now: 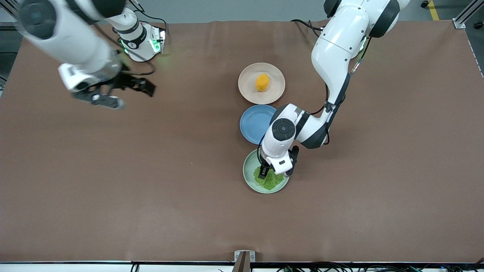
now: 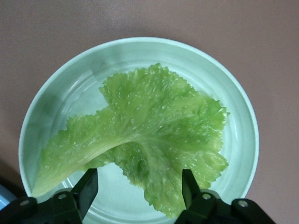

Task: Pick lemon and lettuce from plates
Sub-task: 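Grasp the lettuce with the left gripper while the right gripper reaches the lemon, then carry the lettuce aside with the left gripper while the right gripper lifts the lemon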

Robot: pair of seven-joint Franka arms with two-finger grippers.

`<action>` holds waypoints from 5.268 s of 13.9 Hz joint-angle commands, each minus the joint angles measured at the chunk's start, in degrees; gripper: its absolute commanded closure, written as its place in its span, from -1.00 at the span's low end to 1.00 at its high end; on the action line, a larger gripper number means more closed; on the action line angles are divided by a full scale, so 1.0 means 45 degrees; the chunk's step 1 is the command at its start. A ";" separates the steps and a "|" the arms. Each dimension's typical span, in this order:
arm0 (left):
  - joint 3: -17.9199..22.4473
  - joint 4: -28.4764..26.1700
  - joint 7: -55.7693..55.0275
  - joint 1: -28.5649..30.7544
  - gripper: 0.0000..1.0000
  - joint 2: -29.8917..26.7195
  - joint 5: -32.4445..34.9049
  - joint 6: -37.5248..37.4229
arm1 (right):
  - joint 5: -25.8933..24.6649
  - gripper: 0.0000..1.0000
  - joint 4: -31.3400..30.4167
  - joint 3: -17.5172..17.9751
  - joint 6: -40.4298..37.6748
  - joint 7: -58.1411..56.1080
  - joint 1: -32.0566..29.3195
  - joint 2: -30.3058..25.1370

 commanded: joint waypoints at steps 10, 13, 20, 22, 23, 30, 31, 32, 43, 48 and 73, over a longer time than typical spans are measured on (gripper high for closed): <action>0.0067 0.0243 -0.0070 -0.0278 0.84 0.0033 -0.0353 -0.0118 | -0.0063 -1.00 -0.2585 -0.0195 0.7055 0.9510 0.7049 0.2301; -0.0030 0.0243 -0.0070 -0.0278 0.97 -0.0026 -0.0373 -0.0157 | -0.0296 -1.00 -0.2547 -0.0195 0.7973 1.0895 0.8183 0.3180; -0.0108 0.0224 -0.0070 -0.0064 1.00 -0.1312 -0.0373 -0.1658 | -0.1235 -1.00 -0.1729 -0.0196 0.9577 1.3302 0.9201 0.5717; -0.0109 0.0204 -0.0070 0.0228 0.99 -0.1859 -0.0392 -0.2321 | -0.1235 -1.00 -0.1026 -0.0215 0.9578 1.3342 0.9435 0.6558; -0.0109 0.0011 -0.0051 0.0501 1.00 -0.2229 -0.0373 -0.2769 | -0.1235 -1.00 -0.0752 -0.0215 0.9674 1.3342 0.9455 0.6929; -0.0128 -0.4984 0.1427 0.3293 0.99 -0.6641 -0.0295 -0.3244 | -0.1664 -0.95 -0.0593 -0.0215 1.0339 1.3303 0.9709 0.7733; -0.0128 -0.5803 0.2033 0.3567 0.99 -0.7169 -0.0334 -0.3011 | -0.1664 -0.91 -0.0593 -0.0215 1.0320 1.3264 0.9729 0.7753; -0.0109 -0.6623 0.2310 0.3686 0.99 -0.7542 -0.0334 -0.2602 | -0.1722 -0.89 -0.0593 -0.0215 1.0320 1.3263 0.9768 0.7773; -0.0089 -1.2100 0.3660 0.5561 0.99 -0.8210 -0.0236 0.3162 | -0.2055 0.96 -0.0574 -0.0273 1.0144 1.2816 0.9750 0.7676; -0.0089 -1.2237 0.3680 0.5679 0.99 -0.7585 -0.0236 0.3964 | -0.2035 0.99 -0.1196 -0.0273 0.9304 0.9639 0.7898 0.6193; -0.0206 -0.9621 1.2884 0.5718 -0.99 -0.8013 0.0740 0.1997 | -0.0108 0.98 -0.6782 -0.0234 0.9674 -1.0478 -0.4663 0.2128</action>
